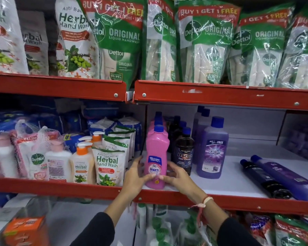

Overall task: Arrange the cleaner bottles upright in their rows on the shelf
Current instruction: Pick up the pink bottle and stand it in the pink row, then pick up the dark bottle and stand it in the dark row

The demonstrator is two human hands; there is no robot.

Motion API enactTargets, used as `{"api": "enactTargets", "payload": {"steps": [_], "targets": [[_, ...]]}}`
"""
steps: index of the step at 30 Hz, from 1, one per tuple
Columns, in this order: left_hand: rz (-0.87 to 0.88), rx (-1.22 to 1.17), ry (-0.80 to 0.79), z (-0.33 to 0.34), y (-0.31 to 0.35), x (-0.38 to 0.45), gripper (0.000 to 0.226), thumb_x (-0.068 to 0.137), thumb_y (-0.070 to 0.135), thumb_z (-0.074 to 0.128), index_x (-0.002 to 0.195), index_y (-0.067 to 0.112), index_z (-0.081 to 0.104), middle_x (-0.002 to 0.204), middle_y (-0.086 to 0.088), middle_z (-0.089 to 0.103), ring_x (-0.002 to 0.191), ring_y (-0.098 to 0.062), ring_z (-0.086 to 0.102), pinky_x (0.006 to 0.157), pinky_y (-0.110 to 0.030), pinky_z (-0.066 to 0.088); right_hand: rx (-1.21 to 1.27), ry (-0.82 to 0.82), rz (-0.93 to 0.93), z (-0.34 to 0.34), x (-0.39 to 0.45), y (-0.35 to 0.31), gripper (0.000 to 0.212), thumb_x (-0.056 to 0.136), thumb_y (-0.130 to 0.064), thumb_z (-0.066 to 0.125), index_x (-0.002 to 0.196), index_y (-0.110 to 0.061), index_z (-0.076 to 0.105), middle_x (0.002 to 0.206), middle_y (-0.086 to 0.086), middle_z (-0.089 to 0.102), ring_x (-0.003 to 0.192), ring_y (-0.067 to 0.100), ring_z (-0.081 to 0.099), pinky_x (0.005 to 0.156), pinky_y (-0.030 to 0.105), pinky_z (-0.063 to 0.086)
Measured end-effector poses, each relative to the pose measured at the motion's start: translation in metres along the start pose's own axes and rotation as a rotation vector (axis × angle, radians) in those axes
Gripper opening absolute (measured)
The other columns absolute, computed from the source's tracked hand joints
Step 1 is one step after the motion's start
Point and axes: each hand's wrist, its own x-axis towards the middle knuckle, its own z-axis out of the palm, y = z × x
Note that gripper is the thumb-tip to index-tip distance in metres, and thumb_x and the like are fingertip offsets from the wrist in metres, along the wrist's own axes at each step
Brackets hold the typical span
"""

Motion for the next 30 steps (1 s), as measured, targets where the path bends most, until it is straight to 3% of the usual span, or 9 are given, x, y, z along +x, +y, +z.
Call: {"api": "enactTargets", "payload": {"steps": [4,8,11,14,18,20,23,28,30], "targets": [[0.012,0.072,0.027,0.007,-0.008,-0.001,0.069,0.072,0.021,0.078,0.133,0.012,0.046,0.116,-0.008,0.067,0.097,-0.016,0.065,0.091,-0.039,0.056,0.039,-0.042,0.031,-0.005,-0.002,0.004,0.051,0.086,-0.010,0.065,0.132,-0.018,0.043,0.127,0.004,0.060,0.114,0.019,0.061,0.092,0.037,0.056],[0.060,0.158,0.074,0.010,-0.010,-0.004,0.069,0.073,0.031,0.077,0.133,0.016,0.045,0.119,-0.005,0.066,0.101,-0.016,0.066,0.091,-0.041,0.056,-0.003,-0.003,-0.008,-0.003,-0.001,0.006,0.055,0.085,-0.013,0.068,0.134,-0.020,0.044,0.126,0.002,0.062,0.115,0.016,0.061,0.097,0.036,0.053],[0.191,0.354,0.290,0.017,-0.006,-0.012,0.066,0.074,0.031,0.076,0.127,0.012,0.041,0.117,0.003,0.050,0.109,-0.009,0.050,0.096,-0.031,0.047,-0.052,0.044,-0.033,-0.002,-0.002,0.008,0.051,0.084,-0.012,0.068,0.131,-0.017,0.049,0.121,0.002,0.064,0.107,0.010,0.063,0.089,0.021,0.054],[0.417,0.410,0.430,0.030,0.004,-0.024,0.036,0.081,0.024,0.070,0.106,0.014,0.047,0.103,0.005,0.045,0.096,-0.009,0.046,0.084,-0.022,0.044,-0.095,0.156,-0.024,-0.014,-0.011,0.011,0.038,0.084,-0.014,0.069,0.121,-0.012,0.060,0.117,0.004,0.068,0.103,0.014,0.066,0.090,0.024,0.053],[0.503,0.323,0.184,0.060,0.018,-0.028,0.016,0.088,0.027,0.061,0.095,0.025,0.047,0.089,0.010,0.053,0.081,-0.003,0.051,0.075,-0.013,0.041,-0.171,0.273,-0.003,-0.056,-0.026,0.010,0.019,0.085,-0.012,0.067,0.103,-0.014,0.072,0.093,0.000,0.074,0.083,0.004,0.069,0.087,0.030,0.056],[0.498,0.298,0.052,0.084,0.025,-0.021,0.012,0.089,0.027,0.059,0.096,0.022,0.052,0.091,0.007,0.057,0.084,-0.004,0.055,0.077,-0.016,0.045,-0.245,0.330,0.020,-0.087,-0.034,0.011,0.017,0.086,-0.013,0.065,0.100,-0.014,0.074,0.089,-0.004,0.073,0.076,-0.002,0.066,0.083,0.021,0.055],[0.467,0.316,-0.110,0.125,0.032,-0.007,0.013,0.089,0.029,0.057,0.095,0.018,0.060,0.093,0.002,0.063,0.083,-0.007,0.059,0.078,-0.023,0.048,-0.387,0.456,0.098,-0.130,-0.046,0.017,0.017,0.087,-0.016,0.064,0.099,-0.012,0.076,0.093,-0.002,0.075,0.084,0.007,0.066,0.068,0.008,0.046],[0.287,0.262,-0.274,0.217,0.055,-0.001,0.018,0.087,0.025,0.061,0.098,0.013,0.068,0.100,-0.006,0.071,0.087,-0.016,0.066,0.079,-0.026,0.052,-0.626,0.724,0.252,-0.210,-0.084,0.033,0.024,0.089,-0.012,0.054,0.103,-0.012,0.073,0.103,0.016,0.074,0.097,0.036,0.066,0.072,0.032,0.046],[0.186,0.232,-0.330,0.254,0.064,0.005,0.021,0.087,0.023,0.061,0.101,0.009,0.068,0.101,-0.011,0.073,0.093,-0.022,0.067,0.080,-0.030,0.052,-0.737,0.722,0.385,-0.244,-0.093,0.042,0.027,0.088,-0.009,0.049,0.105,-0.008,0.070,0.108,0.024,0.070,0.102,0.043,0.062,0.078,0.040,0.048]]}}
